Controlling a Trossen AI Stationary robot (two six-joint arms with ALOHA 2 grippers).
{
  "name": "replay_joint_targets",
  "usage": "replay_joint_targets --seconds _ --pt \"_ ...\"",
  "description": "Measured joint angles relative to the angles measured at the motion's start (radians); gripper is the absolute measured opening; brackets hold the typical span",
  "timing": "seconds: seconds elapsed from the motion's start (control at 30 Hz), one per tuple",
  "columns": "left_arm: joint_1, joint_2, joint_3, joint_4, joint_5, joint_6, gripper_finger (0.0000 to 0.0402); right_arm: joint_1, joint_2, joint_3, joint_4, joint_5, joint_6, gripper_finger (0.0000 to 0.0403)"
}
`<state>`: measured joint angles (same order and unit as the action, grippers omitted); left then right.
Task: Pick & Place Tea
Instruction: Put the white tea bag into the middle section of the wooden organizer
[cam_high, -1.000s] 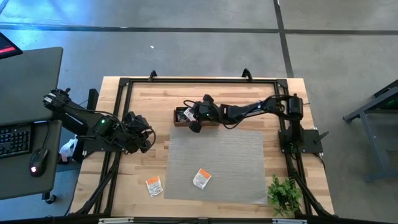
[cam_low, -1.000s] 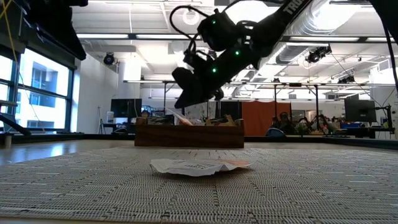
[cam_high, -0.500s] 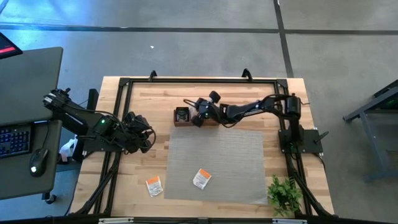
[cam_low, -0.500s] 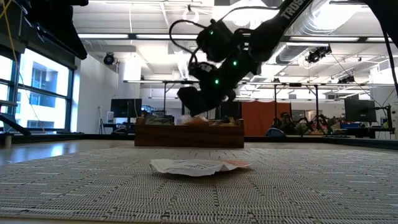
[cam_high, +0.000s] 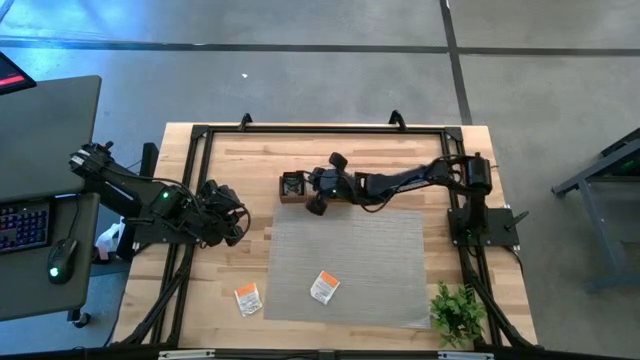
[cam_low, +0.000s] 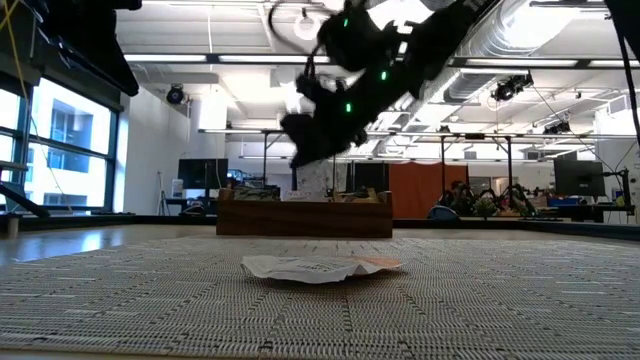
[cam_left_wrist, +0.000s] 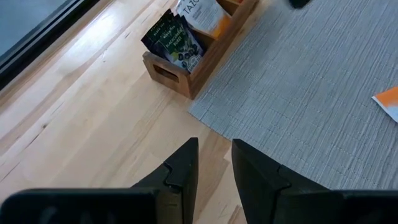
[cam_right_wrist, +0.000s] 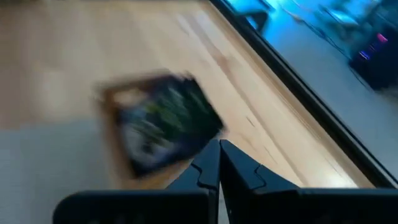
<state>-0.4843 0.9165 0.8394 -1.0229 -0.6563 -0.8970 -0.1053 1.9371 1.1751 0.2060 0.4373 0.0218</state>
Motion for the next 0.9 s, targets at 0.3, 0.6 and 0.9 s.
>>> replay_joint_targets --seconds 0.3,0.6,0.9 --pt "0.0 0.003 0.0 0.001 0.059 0.002 0.0097 0.152 -0.156 0.001 -0.006 -0.318 -0.185 0.0011" --pt "0.0 0.005 0.0 0.002 0.068 0.015 0.0097 0.31 -0.109 0.002 -0.061 -0.531 -0.142 0.0078" --pt "0.0 0.005 0.0 0.002 0.104 0.028 0.0097 0.375 0.058 0.015 0.035 -0.654 -0.07 0.0158"
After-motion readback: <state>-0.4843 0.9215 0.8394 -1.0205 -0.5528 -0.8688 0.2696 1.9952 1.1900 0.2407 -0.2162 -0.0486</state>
